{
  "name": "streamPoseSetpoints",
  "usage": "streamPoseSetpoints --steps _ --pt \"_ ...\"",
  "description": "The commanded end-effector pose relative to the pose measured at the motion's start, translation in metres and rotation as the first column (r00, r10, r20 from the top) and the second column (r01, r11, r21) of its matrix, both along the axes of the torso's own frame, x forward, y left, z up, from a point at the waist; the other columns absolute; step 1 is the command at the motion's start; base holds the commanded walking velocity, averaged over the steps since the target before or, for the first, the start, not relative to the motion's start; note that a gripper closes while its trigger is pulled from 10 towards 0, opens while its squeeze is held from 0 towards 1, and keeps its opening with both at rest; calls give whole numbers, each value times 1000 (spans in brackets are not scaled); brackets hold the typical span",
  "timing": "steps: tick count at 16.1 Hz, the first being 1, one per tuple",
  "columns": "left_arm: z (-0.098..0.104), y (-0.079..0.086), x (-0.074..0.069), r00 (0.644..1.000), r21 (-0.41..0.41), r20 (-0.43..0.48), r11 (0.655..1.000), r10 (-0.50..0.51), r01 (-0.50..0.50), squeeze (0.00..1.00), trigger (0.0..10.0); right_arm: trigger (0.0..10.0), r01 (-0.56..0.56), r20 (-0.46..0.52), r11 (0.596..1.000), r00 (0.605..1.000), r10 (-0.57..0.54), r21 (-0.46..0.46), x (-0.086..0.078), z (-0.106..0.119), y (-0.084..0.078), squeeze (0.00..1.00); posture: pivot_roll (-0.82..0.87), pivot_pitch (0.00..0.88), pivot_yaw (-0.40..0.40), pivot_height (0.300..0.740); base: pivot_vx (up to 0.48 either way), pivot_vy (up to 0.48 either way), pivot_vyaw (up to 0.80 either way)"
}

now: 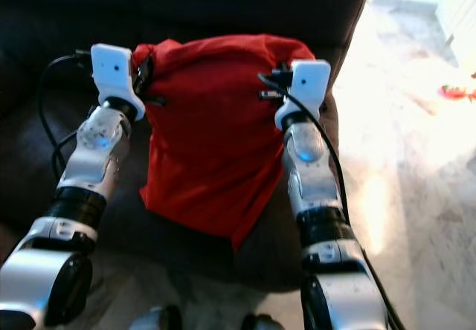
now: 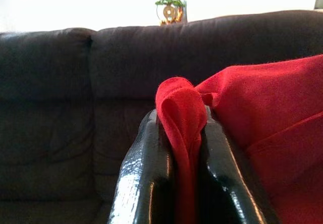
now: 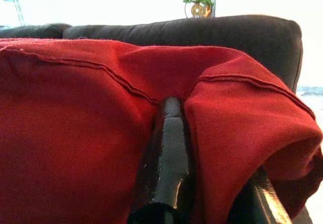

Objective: Move the pillow to the sofa from floor

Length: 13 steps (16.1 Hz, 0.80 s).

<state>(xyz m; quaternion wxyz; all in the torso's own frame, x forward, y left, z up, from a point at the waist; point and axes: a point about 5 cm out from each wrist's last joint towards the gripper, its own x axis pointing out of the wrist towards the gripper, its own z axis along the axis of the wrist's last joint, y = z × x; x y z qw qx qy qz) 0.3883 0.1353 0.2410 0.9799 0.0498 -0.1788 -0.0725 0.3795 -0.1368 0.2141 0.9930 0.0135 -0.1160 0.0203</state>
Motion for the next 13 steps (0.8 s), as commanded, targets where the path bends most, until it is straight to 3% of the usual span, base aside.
streamPoseSetpoints --steps 1,10,11,12,13 --pt "1 -6 3 1000 8 -8 1000 -17 17 0 10000 10000 6 -1 1000 1000 -6 5 4 6 -4 0 20 233 -58 740 0 0 0" --pt "8 -7 12 1000 4 -7 1000 -4 4 12 10000 10000 3 22 1000 1000 -3 10 15 21 -1 0 30 244 -53 740 0 0 0" --pt "9 -7 12 1000 9 -4 1000 0 0 808 10000 10000 -12 22 1000 1000 11 21 15 21 0 592 31 242 -53 740 0 0 0" --pt "9 -7 13 1000 10 -4 1000 0 0 1000 10000 10000 -14 24 1000 1000 13 24 15 21 0 1000 33 240 -53 740 0 0 0" --pt "8 -8 13 1000 11 -8 1000 -4 4 1000 10000 10000 -11 26 1000 1000 11 23 16 21 0 1000 33 240 -52 740 0 0 0"
